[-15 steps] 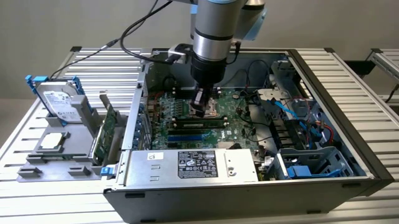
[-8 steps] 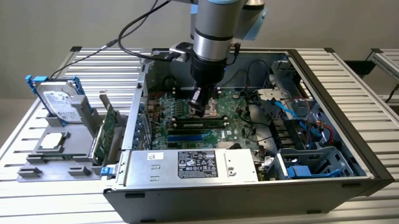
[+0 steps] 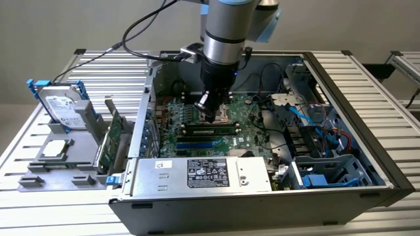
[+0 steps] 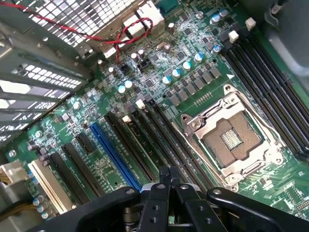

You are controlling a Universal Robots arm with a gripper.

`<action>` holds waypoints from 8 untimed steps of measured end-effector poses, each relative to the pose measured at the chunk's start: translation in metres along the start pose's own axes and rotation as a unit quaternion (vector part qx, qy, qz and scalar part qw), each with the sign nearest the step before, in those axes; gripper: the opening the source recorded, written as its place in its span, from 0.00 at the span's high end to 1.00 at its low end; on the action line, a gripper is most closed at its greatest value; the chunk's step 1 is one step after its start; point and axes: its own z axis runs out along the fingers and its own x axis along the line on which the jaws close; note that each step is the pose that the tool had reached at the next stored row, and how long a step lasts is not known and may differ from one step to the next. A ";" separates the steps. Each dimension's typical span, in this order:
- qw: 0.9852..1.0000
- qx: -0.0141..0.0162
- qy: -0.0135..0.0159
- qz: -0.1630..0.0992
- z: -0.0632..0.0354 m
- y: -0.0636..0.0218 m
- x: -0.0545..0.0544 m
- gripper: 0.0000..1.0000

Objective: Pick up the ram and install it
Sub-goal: 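Press down the ram until it locks into place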

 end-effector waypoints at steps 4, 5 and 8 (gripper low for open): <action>0.999 -0.003 -0.002 0.034 0.0000 0.0000 0.000 0.89; 0.999 -0.004 -0.002 0.043 0.0000 0.0000 0.000 0.89; 0.998 -0.006 -0.004 0.069 0.0000 0.0000 0.000 0.89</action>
